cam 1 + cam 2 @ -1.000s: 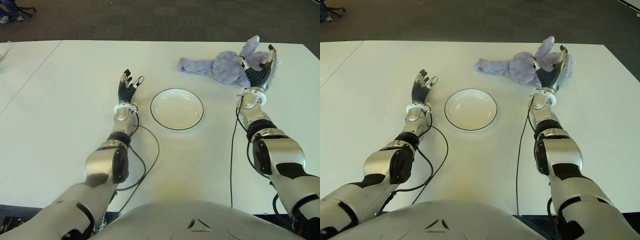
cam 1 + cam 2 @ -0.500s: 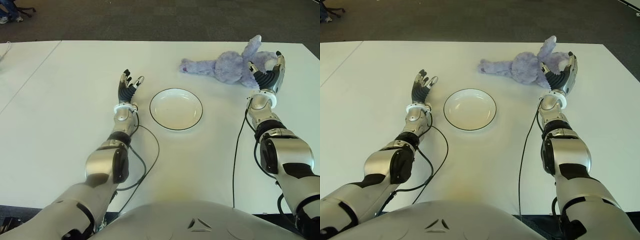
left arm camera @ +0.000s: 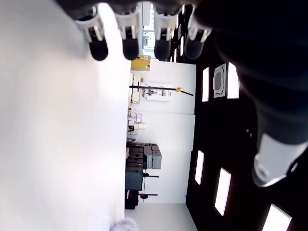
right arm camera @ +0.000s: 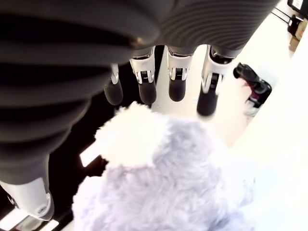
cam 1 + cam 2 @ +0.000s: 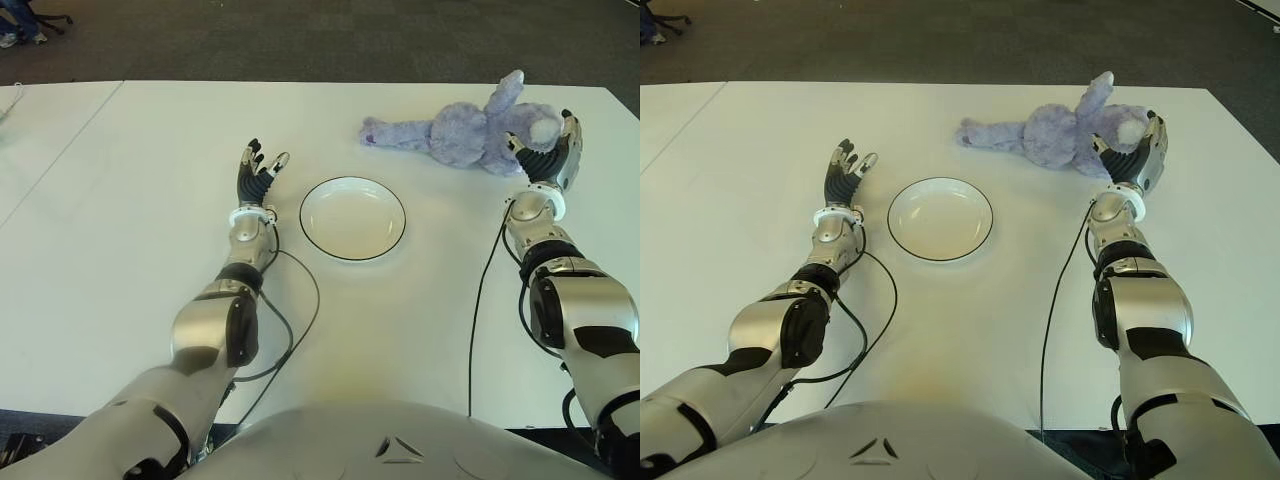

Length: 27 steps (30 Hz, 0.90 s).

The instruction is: Put the doll into the plate.

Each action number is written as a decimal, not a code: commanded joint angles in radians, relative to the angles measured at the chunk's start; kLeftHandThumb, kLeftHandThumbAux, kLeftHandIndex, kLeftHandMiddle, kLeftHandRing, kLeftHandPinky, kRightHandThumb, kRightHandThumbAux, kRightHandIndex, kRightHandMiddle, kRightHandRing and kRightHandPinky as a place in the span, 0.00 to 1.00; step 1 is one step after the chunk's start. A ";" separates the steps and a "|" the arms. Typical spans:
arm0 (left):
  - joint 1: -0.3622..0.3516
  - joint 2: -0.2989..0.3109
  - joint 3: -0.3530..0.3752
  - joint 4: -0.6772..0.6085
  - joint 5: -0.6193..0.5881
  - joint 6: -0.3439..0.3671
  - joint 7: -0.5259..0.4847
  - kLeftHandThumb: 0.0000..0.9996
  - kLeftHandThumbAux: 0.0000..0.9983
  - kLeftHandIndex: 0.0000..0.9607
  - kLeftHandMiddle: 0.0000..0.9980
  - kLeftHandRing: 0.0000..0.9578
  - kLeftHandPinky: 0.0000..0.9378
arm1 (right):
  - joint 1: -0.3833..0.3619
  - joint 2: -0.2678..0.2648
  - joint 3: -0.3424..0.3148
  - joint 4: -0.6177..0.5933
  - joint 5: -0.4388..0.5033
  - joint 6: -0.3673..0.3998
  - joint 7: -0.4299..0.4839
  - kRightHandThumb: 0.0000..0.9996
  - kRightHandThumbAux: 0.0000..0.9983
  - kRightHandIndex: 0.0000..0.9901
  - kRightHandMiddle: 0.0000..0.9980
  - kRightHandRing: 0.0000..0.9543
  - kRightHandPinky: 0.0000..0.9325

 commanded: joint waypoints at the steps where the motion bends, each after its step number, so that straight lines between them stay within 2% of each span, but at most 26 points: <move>1: 0.152 -0.053 -0.009 0.114 0.005 0.155 0.019 0.00 0.64 0.00 0.03 0.04 0.04 | 0.002 -0.013 0.014 0.017 -0.015 0.044 0.010 0.17 0.64 0.06 0.00 0.00 0.00; 8: 0.152 -0.054 -0.022 0.114 0.009 0.153 0.026 0.00 0.58 0.00 0.03 0.04 0.03 | 0.010 -0.028 0.017 0.019 -0.014 0.056 0.010 0.18 0.64 0.07 0.00 0.00 0.00; 13: 0.154 -0.056 -0.018 0.113 0.003 0.152 0.025 0.00 0.61 0.00 0.04 0.04 0.04 | 0.014 -0.040 0.025 0.020 -0.020 0.064 0.012 0.17 0.64 0.08 0.00 0.00 0.00; 27: 0.151 -0.058 -0.024 0.114 0.010 0.157 0.031 0.00 0.58 0.00 0.04 0.04 0.03 | 0.002 -0.092 0.060 0.028 -0.051 0.102 0.027 0.15 0.65 0.08 0.00 0.00 0.00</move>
